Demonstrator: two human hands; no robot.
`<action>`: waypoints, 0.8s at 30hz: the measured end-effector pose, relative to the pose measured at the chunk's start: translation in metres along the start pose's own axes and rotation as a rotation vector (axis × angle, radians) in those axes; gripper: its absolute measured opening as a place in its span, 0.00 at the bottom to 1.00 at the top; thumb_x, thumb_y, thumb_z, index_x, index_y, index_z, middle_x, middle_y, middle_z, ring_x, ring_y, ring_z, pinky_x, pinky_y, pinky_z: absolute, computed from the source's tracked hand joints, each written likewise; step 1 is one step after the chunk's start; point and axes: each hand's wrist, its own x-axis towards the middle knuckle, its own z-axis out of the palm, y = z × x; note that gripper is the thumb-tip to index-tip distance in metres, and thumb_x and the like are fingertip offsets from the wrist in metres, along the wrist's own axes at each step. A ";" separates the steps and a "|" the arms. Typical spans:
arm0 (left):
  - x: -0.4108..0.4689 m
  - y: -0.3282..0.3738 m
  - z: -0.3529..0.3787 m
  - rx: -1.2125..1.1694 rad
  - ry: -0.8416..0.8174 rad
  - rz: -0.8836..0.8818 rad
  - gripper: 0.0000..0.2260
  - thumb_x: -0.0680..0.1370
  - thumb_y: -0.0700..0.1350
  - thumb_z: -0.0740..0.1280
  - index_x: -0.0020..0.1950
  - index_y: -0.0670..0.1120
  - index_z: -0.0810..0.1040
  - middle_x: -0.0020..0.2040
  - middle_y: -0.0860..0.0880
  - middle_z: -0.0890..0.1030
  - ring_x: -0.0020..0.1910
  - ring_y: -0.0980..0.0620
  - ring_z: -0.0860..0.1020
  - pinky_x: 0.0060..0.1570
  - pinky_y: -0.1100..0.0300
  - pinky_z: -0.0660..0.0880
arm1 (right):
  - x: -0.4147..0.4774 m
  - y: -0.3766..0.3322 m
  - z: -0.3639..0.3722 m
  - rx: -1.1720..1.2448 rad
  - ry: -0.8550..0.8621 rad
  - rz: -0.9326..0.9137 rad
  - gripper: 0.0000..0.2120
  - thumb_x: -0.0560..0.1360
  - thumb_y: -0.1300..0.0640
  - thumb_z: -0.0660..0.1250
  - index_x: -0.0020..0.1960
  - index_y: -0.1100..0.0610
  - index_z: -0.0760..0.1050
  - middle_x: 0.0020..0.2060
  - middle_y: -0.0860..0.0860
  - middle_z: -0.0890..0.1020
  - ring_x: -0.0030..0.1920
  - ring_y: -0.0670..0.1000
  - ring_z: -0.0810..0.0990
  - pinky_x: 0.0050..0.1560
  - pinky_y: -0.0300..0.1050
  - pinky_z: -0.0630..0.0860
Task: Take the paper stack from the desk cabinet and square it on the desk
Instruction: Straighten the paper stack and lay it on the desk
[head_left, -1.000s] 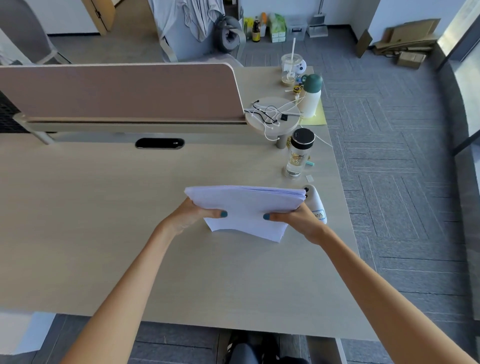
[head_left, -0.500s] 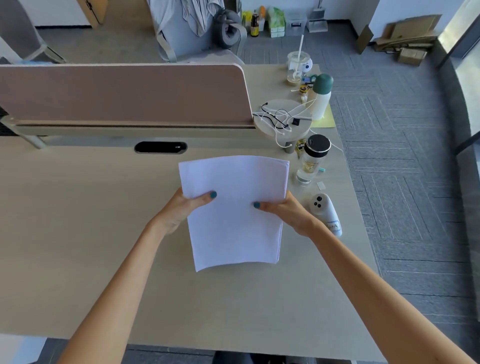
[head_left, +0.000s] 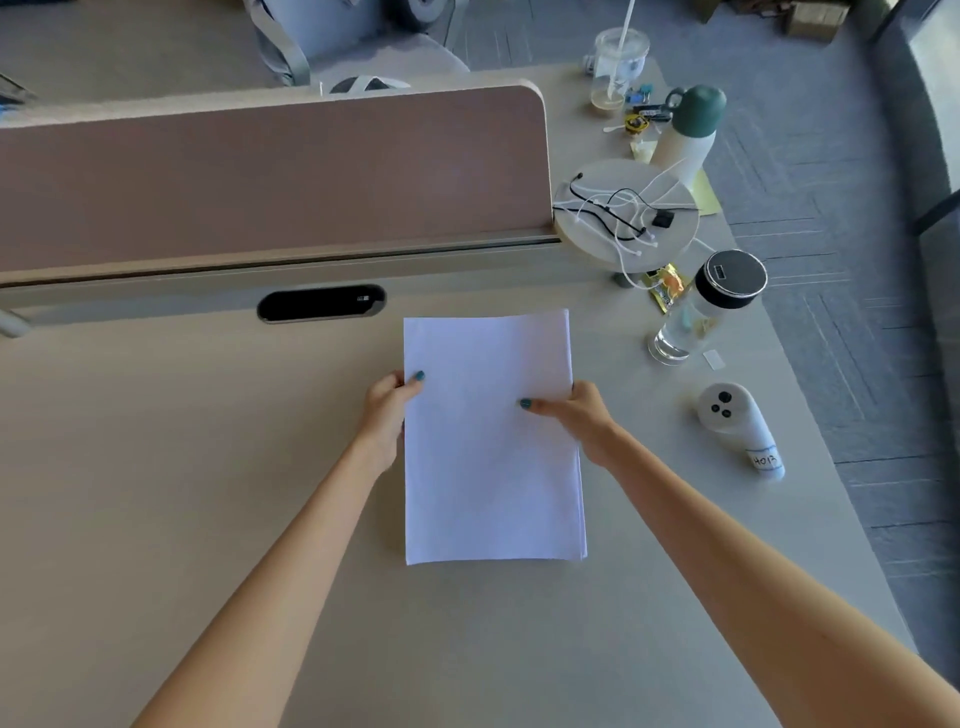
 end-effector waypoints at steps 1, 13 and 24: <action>0.008 -0.003 0.000 0.051 0.034 0.002 0.05 0.78 0.43 0.65 0.48 0.42 0.77 0.45 0.47 0.82 0.42 0.47 0.80 0.42 0.57 0.75 | 0.006 0.003 0.004 -0.024 0.042 0.003 0.08 0.67 0.64 0.75 0.45 0.62 0.81 0.40 0.54 0.82 0.38 0.54 0.81 0.39 0.43 0.79; 0.061 -0.030 -0.012 0.390 0.223 0.081 0.12 0.72 0.44 0.69 0.34 0.46 0.66 0.29 0.50 0.67 0.28 0.50 0.63 0.34 0.58 0.61 | 0.042 0.023 0.025 -0.360 0.389 -0.086 0.09 0.71 0.66 0.63 0.49 0.64 0.78 0.44 0.61 0.84 0.46 0.61 0.80 0.39 0.45 0.72; 0.053 -0.032 -0.008 0.515 0.411 0.147 0.09 0.74 0.40 0.66 0.53 0.42 0.77 0.52 0.46 0.81 0.49 0.45 0.80 0.48 0.49 0.79 | 0.037 0.033 0.030 -0.547 0.504 -0.121 0.07 0.74 0.60 0.63 0.51 0.60 0.71 0.53 0.55 0.75 0.53 0.56 0.74 0.45 0.45 0.68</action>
